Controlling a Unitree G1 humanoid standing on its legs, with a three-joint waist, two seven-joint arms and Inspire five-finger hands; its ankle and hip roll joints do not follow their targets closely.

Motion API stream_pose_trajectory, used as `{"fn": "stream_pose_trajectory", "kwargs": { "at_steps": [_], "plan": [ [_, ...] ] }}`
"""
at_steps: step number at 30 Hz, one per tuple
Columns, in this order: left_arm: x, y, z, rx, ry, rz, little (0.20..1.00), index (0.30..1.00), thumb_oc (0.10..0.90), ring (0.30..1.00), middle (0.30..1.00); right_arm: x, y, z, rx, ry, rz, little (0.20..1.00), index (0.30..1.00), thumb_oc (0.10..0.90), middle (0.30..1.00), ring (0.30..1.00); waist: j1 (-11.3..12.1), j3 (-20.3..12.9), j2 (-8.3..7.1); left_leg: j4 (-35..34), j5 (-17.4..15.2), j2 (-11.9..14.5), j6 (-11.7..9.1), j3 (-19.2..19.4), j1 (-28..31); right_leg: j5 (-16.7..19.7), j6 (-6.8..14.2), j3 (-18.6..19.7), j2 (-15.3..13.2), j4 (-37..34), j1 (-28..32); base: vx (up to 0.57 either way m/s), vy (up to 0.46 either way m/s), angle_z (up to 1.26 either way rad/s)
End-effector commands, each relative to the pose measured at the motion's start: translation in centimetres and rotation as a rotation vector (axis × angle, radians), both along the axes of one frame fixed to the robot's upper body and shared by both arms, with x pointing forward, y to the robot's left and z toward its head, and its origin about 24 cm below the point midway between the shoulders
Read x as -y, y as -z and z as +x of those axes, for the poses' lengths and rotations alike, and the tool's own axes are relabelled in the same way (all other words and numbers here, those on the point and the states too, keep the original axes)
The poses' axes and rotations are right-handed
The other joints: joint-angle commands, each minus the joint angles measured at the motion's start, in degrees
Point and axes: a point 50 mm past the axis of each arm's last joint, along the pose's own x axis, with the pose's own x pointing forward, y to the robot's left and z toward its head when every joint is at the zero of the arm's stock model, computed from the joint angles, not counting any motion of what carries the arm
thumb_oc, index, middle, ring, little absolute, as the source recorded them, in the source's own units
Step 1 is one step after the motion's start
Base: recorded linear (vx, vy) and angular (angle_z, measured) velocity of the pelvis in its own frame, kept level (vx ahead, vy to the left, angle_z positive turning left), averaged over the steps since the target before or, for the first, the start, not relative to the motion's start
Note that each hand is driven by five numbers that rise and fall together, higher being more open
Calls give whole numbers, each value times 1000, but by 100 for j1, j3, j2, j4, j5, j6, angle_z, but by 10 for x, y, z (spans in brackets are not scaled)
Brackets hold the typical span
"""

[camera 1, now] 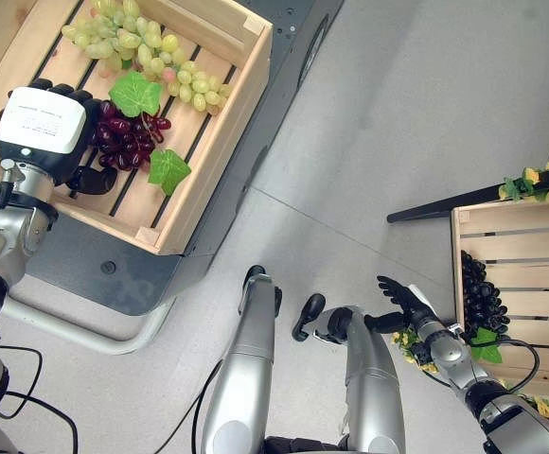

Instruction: Pick up the fruits from the basket on one side to the basket on the other side

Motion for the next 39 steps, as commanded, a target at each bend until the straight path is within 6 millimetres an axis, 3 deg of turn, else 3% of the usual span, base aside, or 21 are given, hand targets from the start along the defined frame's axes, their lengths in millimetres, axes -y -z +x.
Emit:
{"fn": "stream_pose_trajectory", "kwargs": {
  "at_steps": [1, 4, 10, 11, 12, 16, 23, 31, 39],
  "plan": [
    [5, -37, 6, 87, 5, -47, 900, 900, 800, 900, 900, 30, -1, -12, -6, 74, -20, 900, 900, 800, 900, 900, -246, -55, 170, -896, 168, -164, 516, 455, 517, 745, -33, -38, 85, -186, 282, 0, 0, 0],
    [7, -36, 8, 53, 16, -97, 900, 900, 800, 900, 900, 32, -3, -11, 2, 75, -19, 900, 900, 800, 900, 900, -258, -55, 164, -908, 171, -153, 511, 458, 489, 755, -26, -39, 88, -200, 254, 0, 0, 0],
    [14, -14, 16, -163, 40, -354, 900, 900, 800, 900, 900, 32, -6, -9, 19, 92, -9, 900, 900, 800, 900, 900, -271, -55, 171, -1007, 208, -162, 517, 458, 471, 795, 6, -54, 94, -203, 203, 0, 0, 0],
    [15, -10, 17, -200, 42, -392, 672, 672, 648, 672, 672, 33, -7, -8, 22, 92, -9, 900, 900, 800, 900, 900, -273, -55, 171, -1030, 197, -151, 524, 471, 503, 801, 12, -45, 98, -213, 217, 0, 0, 0],
    [17, -9, 19, -223, 46, -411, 300, 300, 400, 300, 300, 32, -8, -7, 27, 93, -7, 900, 900, 800, 900, 900, -293, -55, 171, -1023, 203, -153, 526, 474, 481, 803, 12, -50, 87, -197, 188, 0, 0, 0],
    [17, -9, 19, -266, 44, -384, 300, 300, 400, 300, 300, 34, -10, -7, 38, 98, -4, 900, 900, 800, 900, 900, -341, -55, 180, -1087, 208, -132, 522, 514, 575, 820, 28, -30, 90, -239, 245, 0, 0, 0],
    [10, -24, 15, -140, 19, -335, 300, 300, 400, 300, 300, 38, -7, -12, 21, 111, -6, 900, 900, 800, 900, 900, -394, -55, 274, -1142, 134, -129, 522, 611, 934, 857, 65, 67, 65, -368, 531, -8, -11, -5],
    [-24, -8, -8, 179, 26, -707, 300, 300, 400, 300, 300, 24, 4, -21, 7, 97, 29, 900, 900, 800, 900, 900, -370, -55, 361, -1424, 35, -179, 551, 712, 1893, 912, 149, 175, -16, -598, 1324, 5, -31, -11],
    [-41, 7, -28, 407, 76, -1052, 300, 300, 400, 300, 300, 10, 15, -34, -27, 86, 47, 900, 900, 800, 900, 900, -449, -574, 508, -1977, -10, -283, 570, 725, 2879, 1029, 239, 330, -102, -1080, 2099, 46, -22, -8]
  ]
}}
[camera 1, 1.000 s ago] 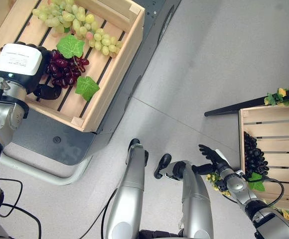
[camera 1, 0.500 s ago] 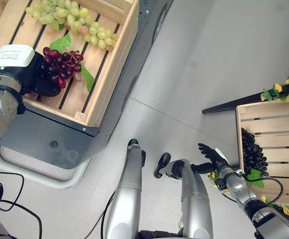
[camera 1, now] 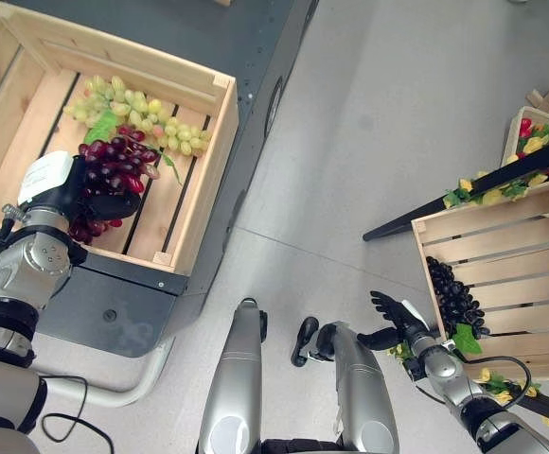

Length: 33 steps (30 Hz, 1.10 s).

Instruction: Pick up the fruits from the basket on one side to the basket on the other side

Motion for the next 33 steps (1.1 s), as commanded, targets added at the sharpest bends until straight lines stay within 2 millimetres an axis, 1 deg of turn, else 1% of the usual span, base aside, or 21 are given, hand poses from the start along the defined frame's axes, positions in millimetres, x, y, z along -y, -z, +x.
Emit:
{"fn": "stream_pose_trajectory", "kwargs": {
  "at_steps": [1, 5, 8, 9, 10, 11, 14, 15, 17, 19, 22, 25, 26, 27, 28, 29, 30, 31, 32, 33],
  "plan": [
    [-11, -56, -10, 420, -43, -171, 300, 300, 400, 300, 300, 32, -8, -6, 35, 92, -53, 900, 900, 800, 900, 900, -20, -633, 542, -1138, 45, -406, 388, 92, 939, 900, 0, -89, -82, -322, 452, 46, -33, -9],
    [-10, -51, -15, 530, -21, -334, 300, 300, 400, 300, 300, 28, -8, -10, 41, 101, -35, 900, 900, 800, 900, 900, -85, -869, 668, -1444, 77, -443, 390, 90, 1388, 935, 15, -13, -101, -612, 824, 34, -30, -9],
    [-6, -44, -18, 594, 20, -465, 300, 300, 400, 300, 300, 21, -10, -12, 56, 95, -7, 900, 900, 800, 900, 900, -140, -1078, 780, -1757, 141, -489, 377, 85, 1754, 991, 36, 49, -114, -900, 1124, 51, -20, -12],
    [-4, -41, -18, 618, 54, -542, 300, 300, 400, 300, 300, 17, -12, -12, 67, 84, 21, 900, 900, 800, 900, 900, -170, -1179, 813, -1951, 193, -507, 357, 76, 1960, 1038, 45, 78, -110, -1102, 1307, 50, -31, -7],
    [-3, -39, -17, 602, 60, -549, 300, 300, 400, 300, 300, 16, -13, -11, 68, 82, 25, 900, 900, 800, 900, 900, -177, -1207, 818, -1988, 213, -509, 354, 73, 1975, 1057, 44, 82, -105, -1142, 1319, 54, -51, -5],
    [-2, -40, -19, 658, 89, -615, 300, 300, 400, 300, 300, 12, -15, -11, 76, 68, 50, 900, 900, 800, 900, 900, -202, -1280, 845, -2167, 262, -530, 340, 60, 2160, 1108, 58, 109, -83, -1325, 1481, 33, -50, -3],
    [0, -40, -19, 683, 155, -714, 300, 300, 400, 300, 300, 1, -18, -9, 77, 25, 97, 900, 900, 800, 900, 900, -232, -1479, 876, -2523, 387, -558, 294, 20, 2436, 1223, 86, 122, -43, -1738, 1748, 60, -69, -2],
    [3, -42, -18, 700, 210, -786, 300, 300, 400, 300, 300, -10, -22, -8, 87, -28, 111, 900, 900, 800, 900, 900, -247, -1640, 898, -2825, 479, -572, 250, 1, 2686, 1292, 111, 135, 17, -2134, 2010, 85, -110, -1],
    [11, -41, -14, 700, 276, -848, 300, 300, 400, 300, 300, -22, -29, -6, 111, -93, 129, 900, 900, 800, 900, 900, -261, -1807, 929, -3111, 594, -575, 204, -28, 2864, 1392, 114, 132, 74, -2550, 2226, 69, -108, -3],
    [28, -42, -7, 683, 370, -899, 300, 300, 400, 300, 300, -34, -42, 0, 141, -155, 173, 900, 900, 800, 900, 900, -246, -2001, 968, -3430, 714, -597, 160, -97, 3062, 1489, 114, 115, 132, -2972, 2476, 58, -112, -6],
    [51, -48, 1, 652, 502, -941, 300, 300, 400, 300, 300, -48, -63, 10, 198, -237, 260, 900, 900, 800, 900, 900, -208, -2178, 1023, -3797, 876, -608, 119, -198, 3251, 1591, 100, 84, 209, -3396, 2707, 1, -115, -2],
    [72, -59, 10, 601, 619, -908, 300, 300, 400, 300, 300, -64, -88, 22, 249, -335, 355, 900, 900, 800, 900, 900, -186, -2346, 1061, -4160, 1055, -605, 71, -296, 3405, 1695, 88, 68, 299, -3815, 2910, -15, -112, -2],
    [74, -61, 10, 597, 632, -907, 300, 300, 400, 300, 300, -66, -91, 24, 259, -345, 360, 900, 900, 800, 900, 900, -184, -2356, 1063, -4201, 1076, -601, 66, -304, 3426, 1711, 86, 65, 309, -3862, 2938, -8, -87, -3],
    [77, -64, 12, 590, 652, -904, 300, 300, 400, 300, 300, -68, -98, 27, 273, -362, 374, 900, 900, 800, 900, 900, -179, -2392, 1070, -4288, 1117, -600, 52, -323, 3461, 1736, 81, 64, 329, -4002, 2995, -10, -86, -3],
    [84, -70, 14, 576, 695, -883, 300, 300, 400, 300, 300, -73, -110, 33, 307, -393, 407, 900, 900, 800, 900, 900, -170, -2457, 1080, -4425, 1187, -596, 27, -358, 3501, 1774, 78, 60, 360, -4181, 3062, -12, -134, -2],
    [94, -78, 18, 562, 750, -874, 300, 300, 400, 300, 300, -81, -128, 42, 337, -424, 457, 900, 900, 800, 900, 900, -159, -2549, 1086, -4618, 1278, -594, -6, -394, 3551, 1847, 84, 72, 396, -4454, 3152, -18, -144, 0],
    [101, -81, 21, 556, 779, -865, 300, 300, 400, 300, 300, -86, -138, 47, 343, -443, 494, 900, 900, 800, 900, 900, -154, -2595, 1087, -4739, 1331, -593, -20, -413, 3583, 1909, 91, 87, 416, -4606, 3198, -10, -107, 0],
    [103, -82, 21, 554, 788, -863, 300, 300, 400, 300, 300, -88, -140, 48, 344, -448, 504, 900, 900, 800, 900, 900, -151, -2605, 1087, -4772, 1347, -593, -23, -418, 3594, 1929, 94, 91, 422, -4645, 3212, -10, -76, -1],
    [110, -84, 23, 547, 813, -857, 300, 300, 400, 300, 300, -93, -147, 51, 353, -466, 528, 900, 900, 800, 900, 900, -150, -2640, 1086, -4883, 1399, -591, -32, -424, 3623, 2001, 103, 108, 440, -4787, 3249, -21, -91, -4],
    [120, -88, 26, 539, 851, -846, 300, 300, 400, 300, 300, -100, -160, 56, 371, -491, 557, 900, 900, 800, 900, 900, -163, -2696, 1087, -5030, 1470, -589, -54, -429, 3649, 2107, 117, 131, 465, -4977, 3285, -25, -103, -4]
  ]
}}
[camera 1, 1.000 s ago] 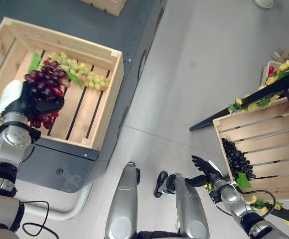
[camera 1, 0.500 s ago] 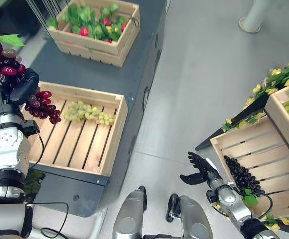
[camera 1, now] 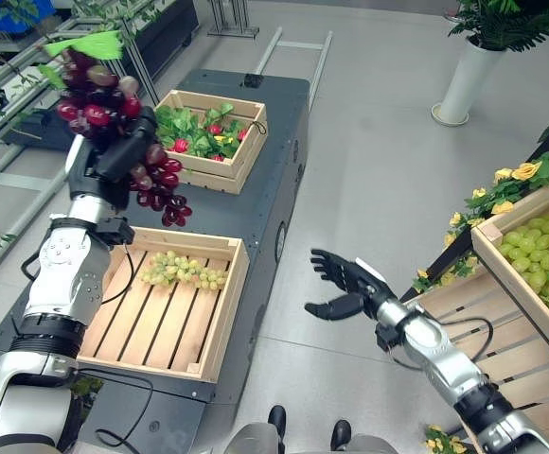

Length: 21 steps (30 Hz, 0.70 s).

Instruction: Pick up the fruits from the basket on one side to the basket on the other side

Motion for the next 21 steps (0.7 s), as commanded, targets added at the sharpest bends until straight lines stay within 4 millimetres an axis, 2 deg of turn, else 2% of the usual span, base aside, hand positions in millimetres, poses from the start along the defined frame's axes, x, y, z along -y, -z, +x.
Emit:
{"fn": "stream_pose_trajectory", "kwargs": {
  "at_steps": [1, 2, 5, 7, 9, 13, 21],
  "plan": [
    [27, -72, 10, 303, 103, 3, 300, 300, 400, 300, 300, -24, -47, 11, 109, -130, 154, 900, 900, 800, 900, 900, -1, -901, 145, -435, -94, -388, -32, -227, 165, 368, -142, 92, 45, -287, -43, -24, -87, -3],
    [31, -72, 12, 305, 115, 12, 300, 300, 400, 300, 300, -26, -52, 13, 111, -136, 165, 900, 900, 800, 900, 900, -3, -911, 140, -478, -73, -389, -38, -223, 175, 407, -138, 102, 55, -355, -28, -20, -76, -3],
    [61, -71, 19, 301, 223, 51, 300, 300, 400, 300, 300, -40, -84, 27, 107, -183, 250, 900, 900, 800, 900, 900, -26, -1001, 102, -661, 5, -393, -50, -254, 174, 534, -134, 134, 101, -571, 2, -18, -73, -5],
    [71, -70, 21, 295, 256, 60, 300, 300, 400, 300, 300, -43, -91, 30, 98, -196, 280, 900, 900, 800, 900, 900, -31, -1028, 87, -661, 9, -394, -50, -271, 146, 537, -139, 137, 111, -575, -4, -8, -44, -9],
    [91, -66, 25, 281, 319, 82, 300, 300, 400, 300, 300, -54, -106, 33, 58, -263, 368, 900, 900, 800, 900, 900, -55, -1096, 39, -661, 9, -390, -53, -295, 125, 524, -156, 150, 125, -575, -6, 1, -44, -12],
    [109, -56, 29, 244, 400, 70, 300, 300, 400, 300, 300, -64, -123, 34, -2, -342, 474, 900, 900, 800, 900, 900, -108, -1179, -20, -661, -12, -362, -55, -218, 174, 514, -174, 193, 139, -575, 13, 19, -23, -6],
    [140, -46, 35, 206, 492, 39, 300, 300, 400, 300, 300, -74, -127, 41, -117, -359, 592, 900, 900, 800, 900, 900, -182, -1293, -82, -661, -54, -317, -63, -82, 276, 489, -195, 240, 157, -575, 77, 24, -16, -7]
  ]
}}
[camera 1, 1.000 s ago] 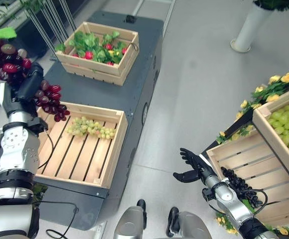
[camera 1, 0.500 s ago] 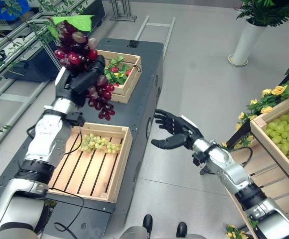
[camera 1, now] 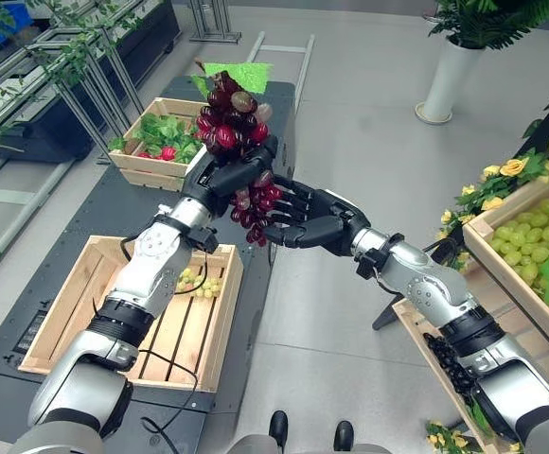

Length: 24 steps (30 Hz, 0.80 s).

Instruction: Pick up the fruits from the basket on one side to the basket on the other side

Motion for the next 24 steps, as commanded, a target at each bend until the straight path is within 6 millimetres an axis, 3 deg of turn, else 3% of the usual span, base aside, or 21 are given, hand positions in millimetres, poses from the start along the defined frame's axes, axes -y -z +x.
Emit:
{"fn": "stream_pose_trajectory", "kwargs": {
  "at_steps": [1, 9, 24],
  "plan": [
    [41, -68, 12, 245, 131, -54, 300, 300, 400, 300, 300, -31, -37, 2, 7, -129, 272, 900, 900, 800, 900, 900, -30, -1192, -24, 6, -372, -248, -123, -108, -15, 86, -278, -55, 142, 10, -45, 13, -9, -10],
    [66, -78, 9, 264, 210, -75, 300, 300, 400, 300, 300, -35, -28, 7, -101, -123, 344, 900, 900, 800, 900, 900, -55, -1221, -40, 6, -399, -208, -136, -39, 43, 50, -299, -67, 161, 10, 11, 2, -2, -1],
    [99, -82, 1, 247, 368, -31, 300, 300, 400, 300, 300, -46, -38, 15, -103, -104, 355, 900, 900, 800, 900, 900, -13, -1256, -41, 6, -430, -184, -142, -31, 101, 7, -316, -97, 165, 10, 71, 0, 0, 0]
  ]
}}
